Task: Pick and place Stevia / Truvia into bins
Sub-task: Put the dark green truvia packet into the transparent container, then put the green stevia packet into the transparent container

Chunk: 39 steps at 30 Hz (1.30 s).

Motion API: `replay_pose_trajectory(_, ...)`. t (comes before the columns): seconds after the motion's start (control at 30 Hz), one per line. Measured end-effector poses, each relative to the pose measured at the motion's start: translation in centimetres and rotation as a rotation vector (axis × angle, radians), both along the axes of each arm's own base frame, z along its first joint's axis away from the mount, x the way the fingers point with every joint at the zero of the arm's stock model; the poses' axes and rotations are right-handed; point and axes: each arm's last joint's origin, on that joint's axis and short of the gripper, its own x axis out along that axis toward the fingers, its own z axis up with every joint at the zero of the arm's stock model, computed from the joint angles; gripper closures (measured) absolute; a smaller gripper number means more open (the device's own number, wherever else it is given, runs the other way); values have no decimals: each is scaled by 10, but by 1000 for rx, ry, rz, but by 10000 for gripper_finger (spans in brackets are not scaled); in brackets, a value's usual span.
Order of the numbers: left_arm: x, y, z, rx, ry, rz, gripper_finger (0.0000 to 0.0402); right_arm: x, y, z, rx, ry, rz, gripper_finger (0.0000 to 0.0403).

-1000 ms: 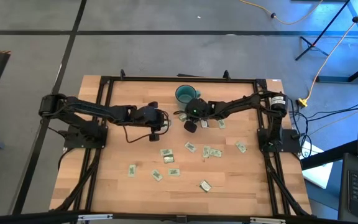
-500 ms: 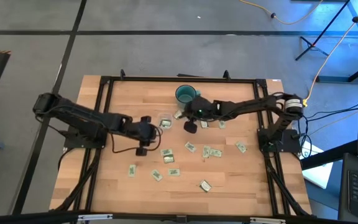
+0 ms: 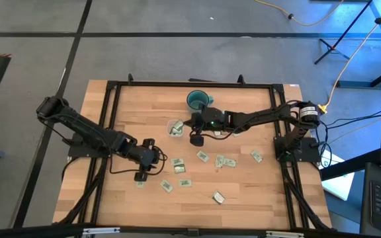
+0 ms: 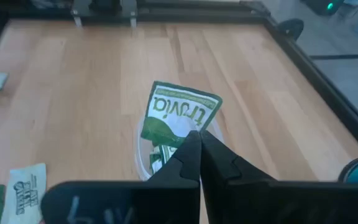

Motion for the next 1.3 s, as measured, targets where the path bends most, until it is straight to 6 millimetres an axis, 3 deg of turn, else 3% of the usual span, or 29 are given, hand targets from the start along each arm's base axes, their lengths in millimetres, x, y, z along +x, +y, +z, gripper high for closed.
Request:
replay_pose_trajectory(0.5, -15, -10, -6, -60, 138, 122, 306, 35, -3, -38, -9, 149, 15, 403)
replay_pose_trajectory(0.83, -23, -25, -6, -61, 145, 69, 277, 35, -3, -39, -30, 160, 28, 377)
replay_pose_trajectory(1.03, -29, -34, -7, -79, 162, 86, 280, 34, -3, -40, -29, 172, 27, 354)
replay_pose_trajectory(1.3, -32, -52, -35, -11, 299, 76, 287, 33, -12, -39, -32, 171, 8, 346)
